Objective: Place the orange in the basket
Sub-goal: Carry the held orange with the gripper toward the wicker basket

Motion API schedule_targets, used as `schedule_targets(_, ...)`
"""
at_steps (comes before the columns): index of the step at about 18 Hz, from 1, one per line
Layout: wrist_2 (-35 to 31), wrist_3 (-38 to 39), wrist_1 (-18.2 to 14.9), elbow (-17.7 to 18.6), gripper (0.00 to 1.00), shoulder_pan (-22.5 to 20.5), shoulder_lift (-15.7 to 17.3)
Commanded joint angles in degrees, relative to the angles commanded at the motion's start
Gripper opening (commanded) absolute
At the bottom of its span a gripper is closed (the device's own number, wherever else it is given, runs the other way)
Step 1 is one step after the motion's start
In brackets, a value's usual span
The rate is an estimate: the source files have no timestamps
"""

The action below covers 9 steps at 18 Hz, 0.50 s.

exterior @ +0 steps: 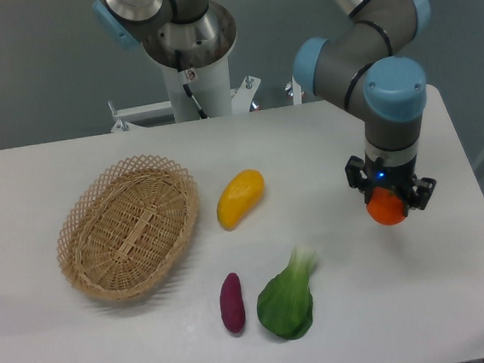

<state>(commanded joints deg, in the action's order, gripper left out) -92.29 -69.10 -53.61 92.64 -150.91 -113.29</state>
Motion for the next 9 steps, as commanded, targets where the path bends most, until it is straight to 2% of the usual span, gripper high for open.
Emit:
schedule_targets(3, 0.09, 2.82, 0.00, -0.09, 0.53, 1.67, 0.00)
schedule_targets(9, -0.17, 10.73, 0.26, 0.00, 0.54, 8.17, -0.26)
